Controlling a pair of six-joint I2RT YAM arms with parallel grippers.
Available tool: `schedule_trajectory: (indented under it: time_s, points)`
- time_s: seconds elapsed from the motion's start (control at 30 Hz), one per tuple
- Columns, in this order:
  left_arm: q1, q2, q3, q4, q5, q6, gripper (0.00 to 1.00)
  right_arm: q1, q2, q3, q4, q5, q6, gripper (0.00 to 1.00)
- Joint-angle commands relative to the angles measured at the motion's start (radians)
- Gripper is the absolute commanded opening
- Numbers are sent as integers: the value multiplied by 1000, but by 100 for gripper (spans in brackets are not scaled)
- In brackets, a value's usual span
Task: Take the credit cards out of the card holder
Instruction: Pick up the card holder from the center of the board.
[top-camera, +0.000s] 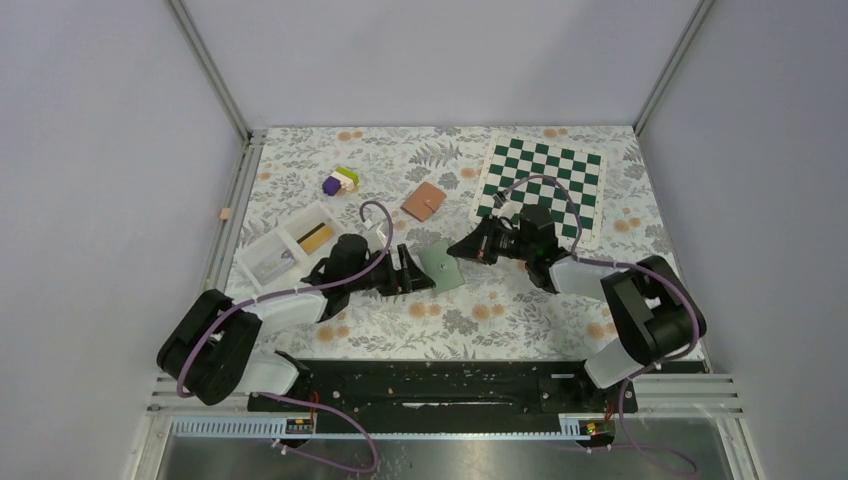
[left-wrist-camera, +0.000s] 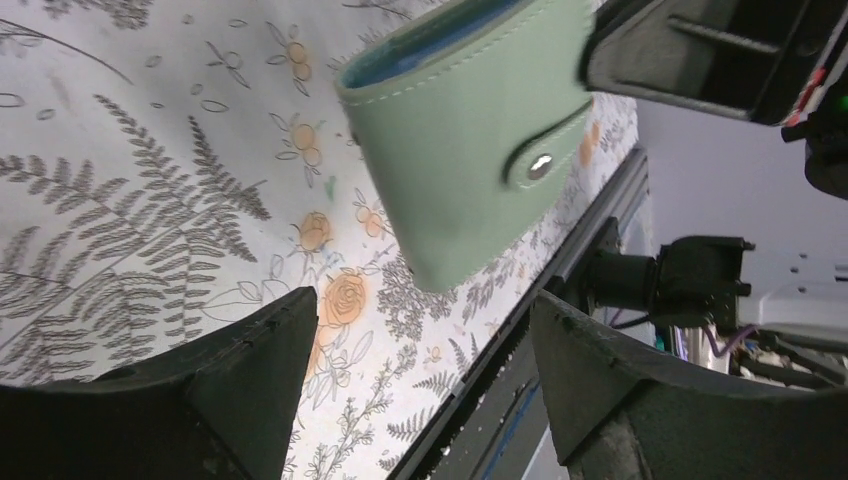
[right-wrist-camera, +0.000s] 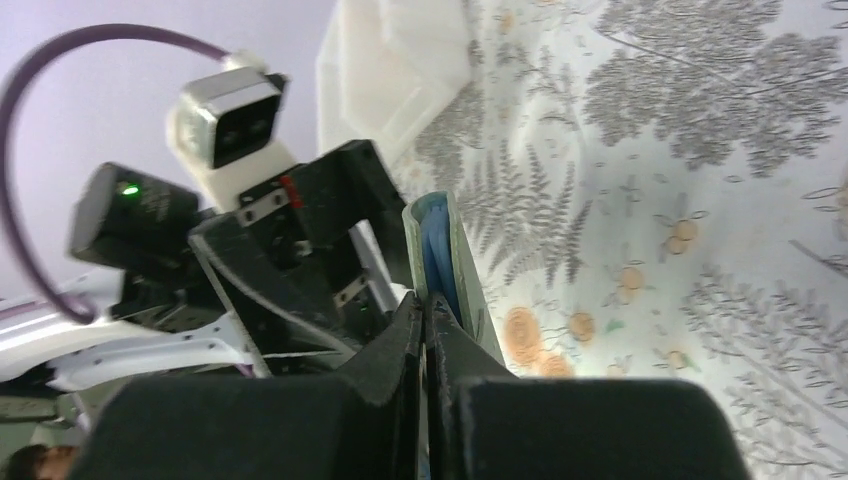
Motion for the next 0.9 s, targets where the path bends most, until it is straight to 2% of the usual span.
schedule_trajectory:
  time_s: [0.0, 0.27, 0.4, 0.5, 0.67, 0.7, 0.83, 0.87]
  points:
    - [9, -41, -17, 195, 151, -19, 78, -6, -134, -17, 116, -84, 110, 0]
    - [8, -129, -40, 384, 241, -86, 78, -6, -294, -38, 145, -92, 214, 0]
    - [6, -133, -44, 501, 264, -156, 73, -5, -312, -44, 172, -100, 251, 0]
    - [7, -121, -59, 605, 279, -214, 58, -6, -311, -59, 199, -102, 280, 0]
    - [7, -106, -84, 707, 274, -293, 9, -6, -317, -76, 151, -94, 258, 0]
    - [7, -106, -86, 704, 269, -299, 1, -6, -322, -72, 111, -87, 237, 5]
    - [7, -131, -86, 603, 231, -278, 0, -6, -419, -52, -156, -25, 115, 43]
    - [7, -143, -83, 569, 222, -266, 0, -5, -458, -43, -238, 10, 66, 49]
